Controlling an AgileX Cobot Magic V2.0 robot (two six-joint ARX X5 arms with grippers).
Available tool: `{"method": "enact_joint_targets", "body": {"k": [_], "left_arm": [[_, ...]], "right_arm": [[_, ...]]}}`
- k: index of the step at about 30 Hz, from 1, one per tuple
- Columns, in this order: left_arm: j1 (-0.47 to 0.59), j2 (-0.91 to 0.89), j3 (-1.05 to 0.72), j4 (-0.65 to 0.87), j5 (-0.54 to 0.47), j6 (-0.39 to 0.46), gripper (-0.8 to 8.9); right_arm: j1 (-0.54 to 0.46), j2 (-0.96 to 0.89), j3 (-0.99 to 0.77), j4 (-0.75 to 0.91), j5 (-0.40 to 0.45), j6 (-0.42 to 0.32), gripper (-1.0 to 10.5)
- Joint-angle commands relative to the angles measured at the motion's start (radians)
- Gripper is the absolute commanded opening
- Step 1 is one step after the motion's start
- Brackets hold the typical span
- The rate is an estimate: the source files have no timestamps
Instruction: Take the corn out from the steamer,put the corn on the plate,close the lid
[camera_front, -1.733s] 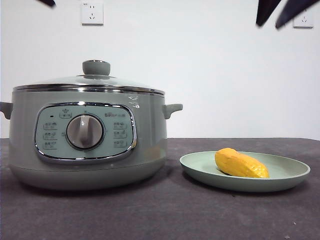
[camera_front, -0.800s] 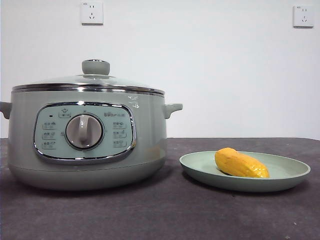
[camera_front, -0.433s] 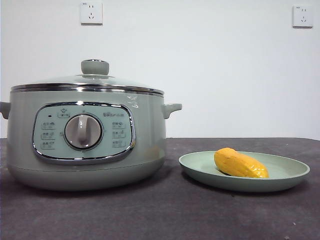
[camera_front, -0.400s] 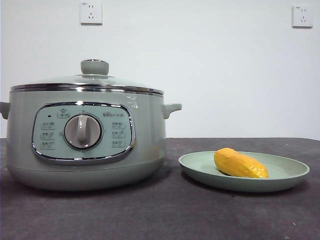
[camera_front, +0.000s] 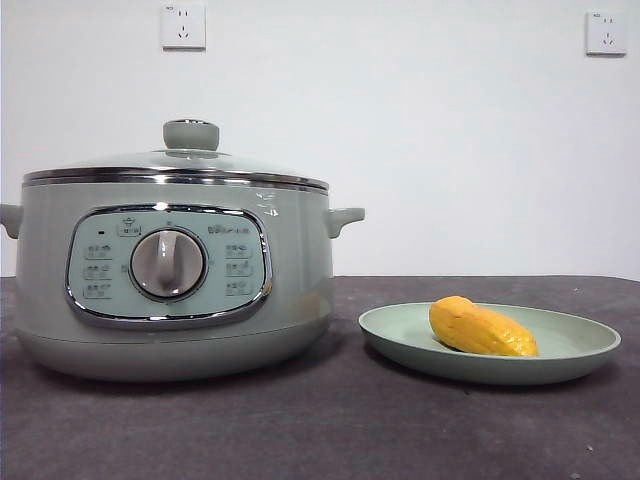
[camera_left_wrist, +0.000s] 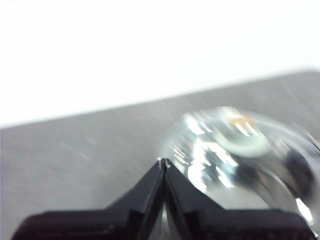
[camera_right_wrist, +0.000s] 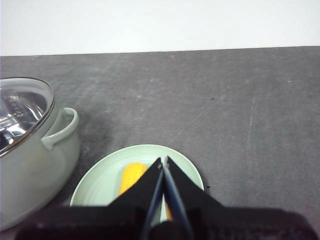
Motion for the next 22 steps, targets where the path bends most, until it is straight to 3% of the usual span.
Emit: {"method": "enact_joint_targets", "body": {"k": [1, 11, 16, 22], "left_arm": [[0.050, -0.026, -0.006, 0.005, 0.003, 0.025, -0.03], [0.156, -0.053, -0.116, 0.074, 0.006, 0.072, -0.03], [0.186, -0.053, -0.224, 0.192, 0.084, 0.072, -0.03], [0.200, -0.053, -0.335, 0.275, 0.106, 0.060, -0.01]], "right_arm": [[0.001, -0.001, -0.006, 0.002, 0.000, 0.009, 0.0], [0.001, -0.001, -0.006, 0.002, 0.000, 0.009, 0.0], [0.001, -0.001, -0.006, 0.001, 0.000, 0.009, 0.0], [0.001, -0.001, -0.006, 0.001, 0.000, 0.009, 0.0]]}}
